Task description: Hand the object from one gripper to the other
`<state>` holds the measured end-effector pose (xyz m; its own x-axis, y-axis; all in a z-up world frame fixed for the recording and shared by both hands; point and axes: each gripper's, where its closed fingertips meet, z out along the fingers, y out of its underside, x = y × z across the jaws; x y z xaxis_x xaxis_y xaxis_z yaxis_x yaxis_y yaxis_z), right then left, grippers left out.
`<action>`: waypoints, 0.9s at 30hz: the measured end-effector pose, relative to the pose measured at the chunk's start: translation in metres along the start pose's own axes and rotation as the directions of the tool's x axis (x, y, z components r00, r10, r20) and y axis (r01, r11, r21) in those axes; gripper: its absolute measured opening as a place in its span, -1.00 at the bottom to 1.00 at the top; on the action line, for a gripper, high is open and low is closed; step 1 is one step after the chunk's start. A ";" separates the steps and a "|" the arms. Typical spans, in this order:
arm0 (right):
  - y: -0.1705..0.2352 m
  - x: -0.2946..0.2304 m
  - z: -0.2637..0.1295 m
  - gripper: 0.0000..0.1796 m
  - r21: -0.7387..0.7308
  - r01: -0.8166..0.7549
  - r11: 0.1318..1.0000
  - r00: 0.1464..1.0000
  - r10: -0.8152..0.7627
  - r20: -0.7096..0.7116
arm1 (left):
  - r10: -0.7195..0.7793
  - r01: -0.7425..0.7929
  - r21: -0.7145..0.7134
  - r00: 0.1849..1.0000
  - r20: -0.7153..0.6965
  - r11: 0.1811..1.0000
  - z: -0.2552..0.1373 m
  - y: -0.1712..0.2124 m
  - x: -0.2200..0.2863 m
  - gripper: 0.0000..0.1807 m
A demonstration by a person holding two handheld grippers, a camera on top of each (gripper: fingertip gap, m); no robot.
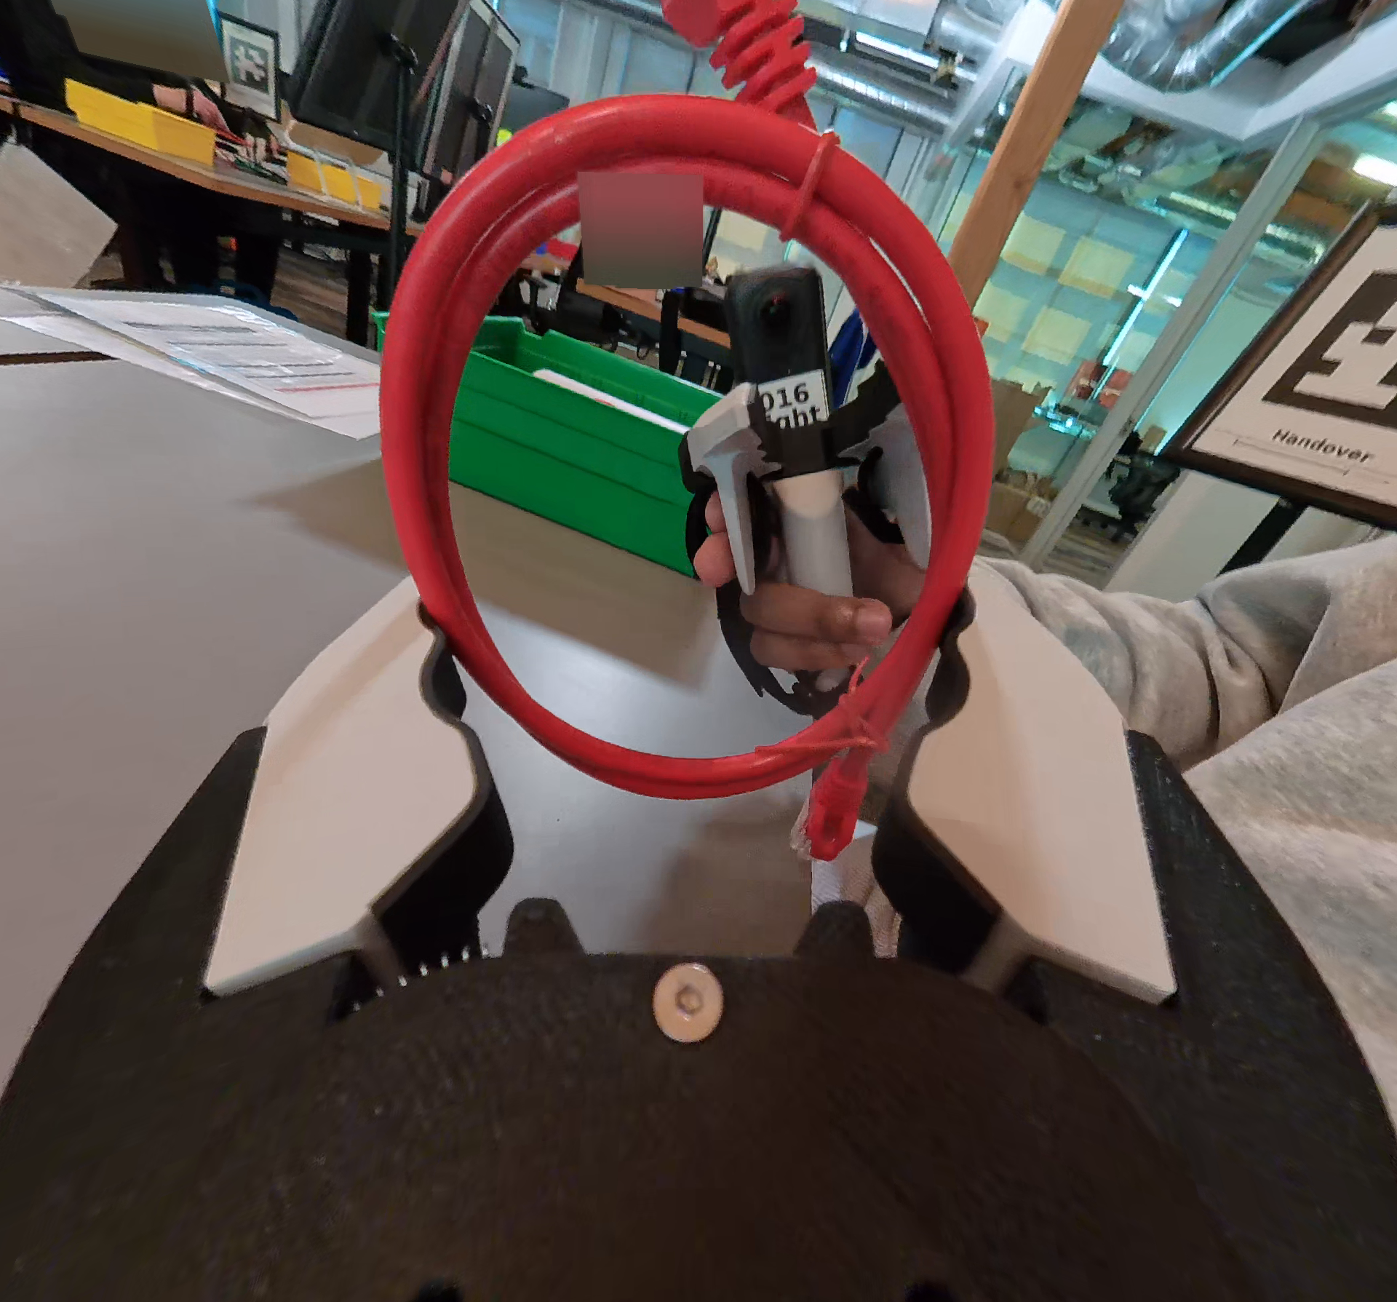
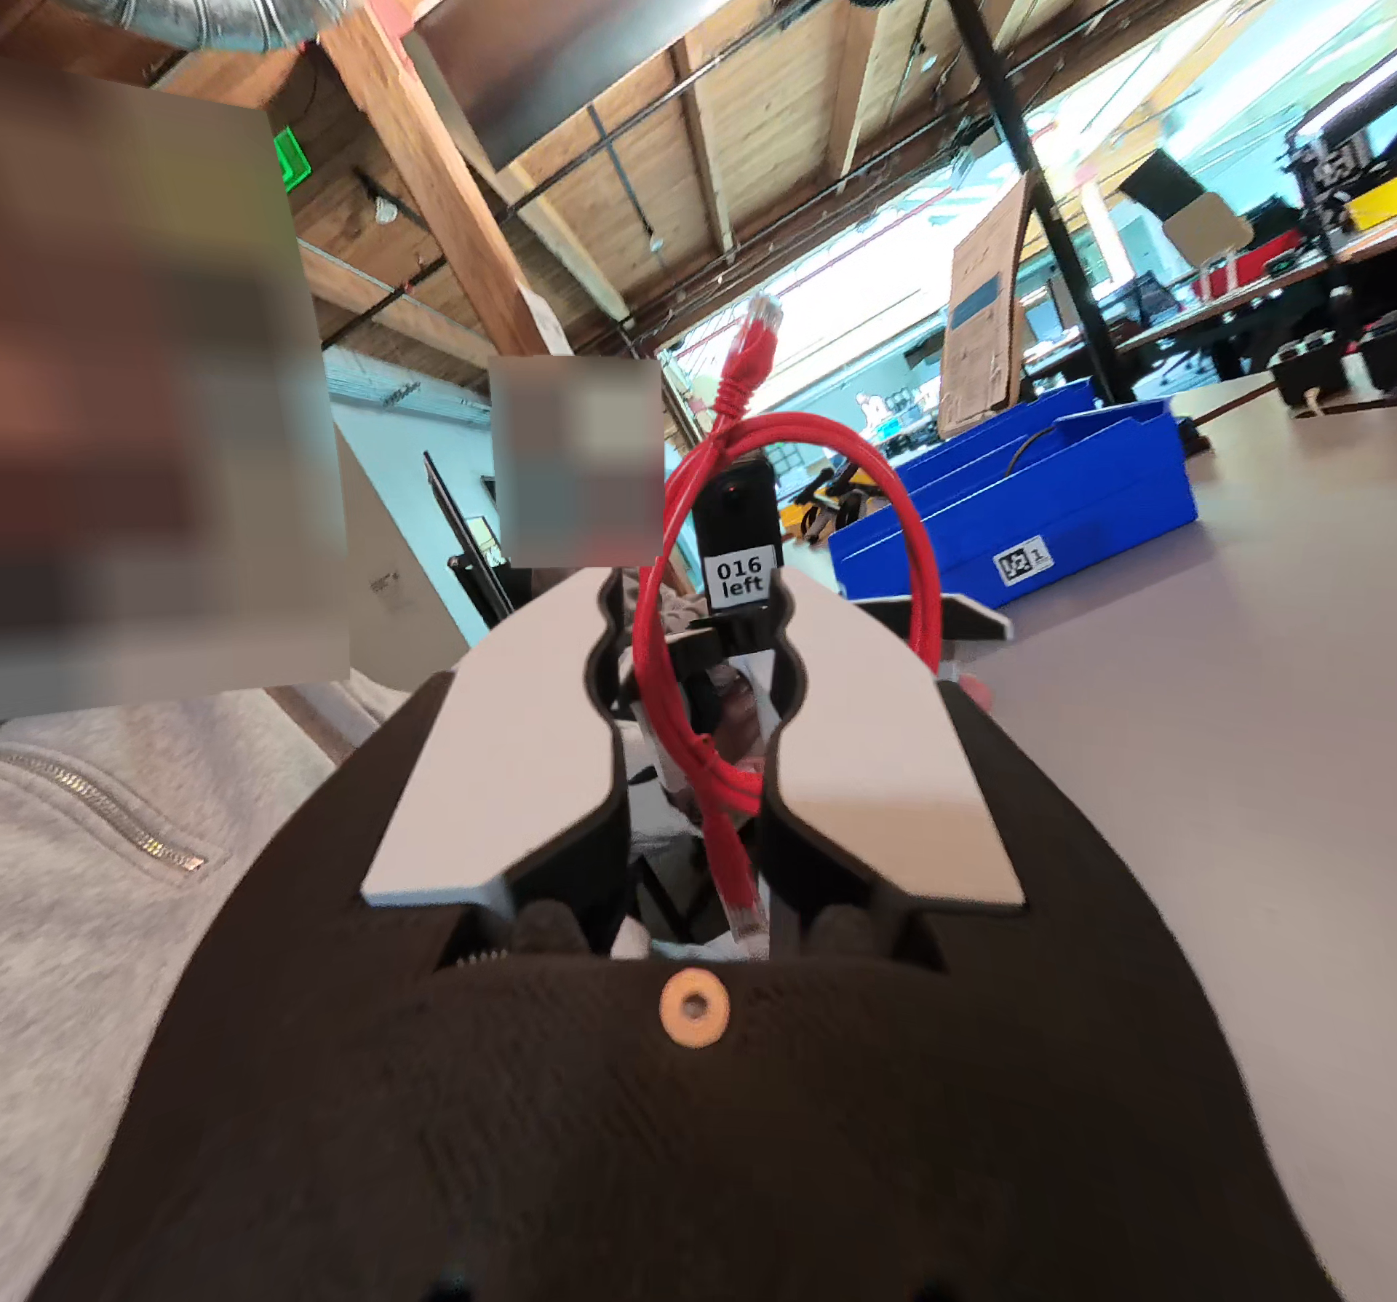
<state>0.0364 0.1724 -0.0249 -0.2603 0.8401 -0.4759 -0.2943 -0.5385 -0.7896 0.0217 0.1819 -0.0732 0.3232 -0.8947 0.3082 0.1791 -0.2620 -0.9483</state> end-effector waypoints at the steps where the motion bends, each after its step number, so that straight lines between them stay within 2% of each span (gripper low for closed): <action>1: -0.003 0.002 -0.002 -0.59 0.014 -0.001 1.000 1.000 0.001 -0.008 | -0.015 0.015 0.020 1.000 0.000 1.000 -0.002 -0.004 -0.002 0.34; 9: 0.000 0.006 -0.002 -0.58 0.003 0.008 1.000 0.999 -0.008 -0.039 | -0.138 0.132 0.185 0.990 0.018 0.974 -0.024 -0.030 -0.022 0.33; 16: 0.002 0.009 -0.001 -0.59 -0.015 0.023 1.000 0.998 -0.024 -0.062 | -0.025 0.005 0.136 0.989 0.144 0.991 -0.026 -0.027 -0.032 0.34; 22: -0.001 0.009 -0.003 -0.54 0.003 0.021 1.000 0.998 -0.020 -0.065 | -0.048 0.042 0.116 0.998 0.048 0.992 -0.018 -0.021 -0.018 0.34; 23: -0.001 0.010 -0.003 -0.48 0.010 0.024 1.000 0.997 -0.024 -0.069 | -0.052 0.049 0.109 0.998 0.033 0.993 -0.017 -0.020 -0.016 0.34; 27: -0.012 0.019 -0.004 0.21 0.094 0.135 0.986 0.980 -0.119 -0.157 | -0.070 0.073 0.086 0.997 -0.026 0.994 -0.014 -0.016 -0.007 0.34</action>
<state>0.0386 0.1950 -0.0256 -0.0759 0.8982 -0.4330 -0.4120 -0.4237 -0.8067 0.0036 0.1878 -0.0613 0.2852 -0.8832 0.3722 0.2815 -0.2941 -0.9134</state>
